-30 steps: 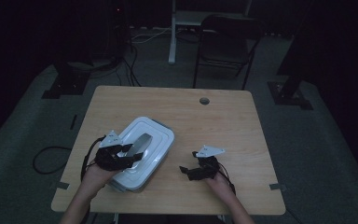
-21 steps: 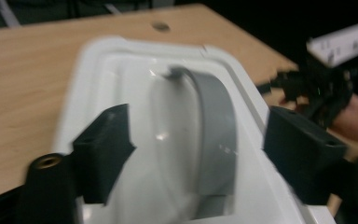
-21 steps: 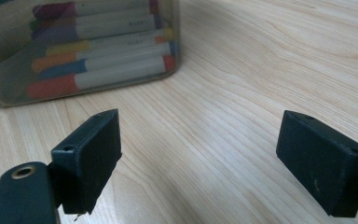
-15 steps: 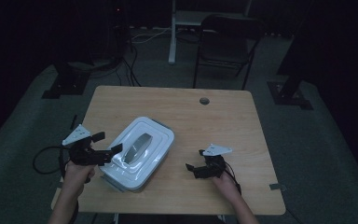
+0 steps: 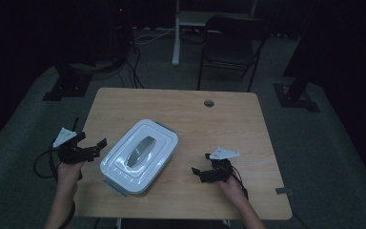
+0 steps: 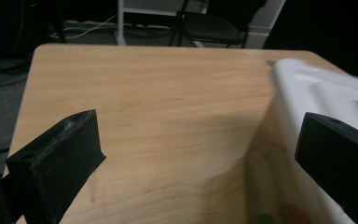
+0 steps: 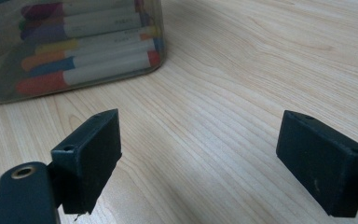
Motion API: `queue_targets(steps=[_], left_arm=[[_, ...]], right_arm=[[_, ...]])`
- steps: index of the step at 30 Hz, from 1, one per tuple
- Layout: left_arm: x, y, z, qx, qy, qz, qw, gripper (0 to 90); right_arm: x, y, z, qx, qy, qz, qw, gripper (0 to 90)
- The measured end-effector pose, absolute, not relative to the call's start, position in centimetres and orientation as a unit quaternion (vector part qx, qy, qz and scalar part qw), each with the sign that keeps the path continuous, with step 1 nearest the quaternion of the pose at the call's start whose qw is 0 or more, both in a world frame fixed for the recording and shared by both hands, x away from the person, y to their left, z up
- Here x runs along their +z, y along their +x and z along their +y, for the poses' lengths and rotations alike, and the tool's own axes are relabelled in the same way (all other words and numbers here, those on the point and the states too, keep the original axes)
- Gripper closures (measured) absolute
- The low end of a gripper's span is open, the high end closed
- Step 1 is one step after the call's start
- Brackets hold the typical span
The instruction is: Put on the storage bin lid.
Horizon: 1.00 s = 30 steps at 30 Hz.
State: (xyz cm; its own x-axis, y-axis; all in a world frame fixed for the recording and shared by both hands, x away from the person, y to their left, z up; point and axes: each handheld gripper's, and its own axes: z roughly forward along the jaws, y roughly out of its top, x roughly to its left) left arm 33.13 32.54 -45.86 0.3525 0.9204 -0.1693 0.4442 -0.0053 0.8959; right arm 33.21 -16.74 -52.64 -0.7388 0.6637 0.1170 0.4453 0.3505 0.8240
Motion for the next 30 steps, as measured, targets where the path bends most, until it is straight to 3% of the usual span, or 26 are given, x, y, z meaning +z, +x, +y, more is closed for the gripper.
queue_targets(steps=[13, 30], left_arm=[[-51.5, 34.6, 32.2, 0.229, 0.679, 0.54, 0.441, 1.0], [-53.0, 34.4, 30.6, 0.219, 0.696, 0.537, 0.423, 1.1]], right_arm=[[-52.7, 33.2, -16.5, 0.457, 0.342, 0.813, 0.118, 13.5], [-53.0, 33.3, -15.3, 0.451, 0.359, 0.806, 0.134, 13.5]])
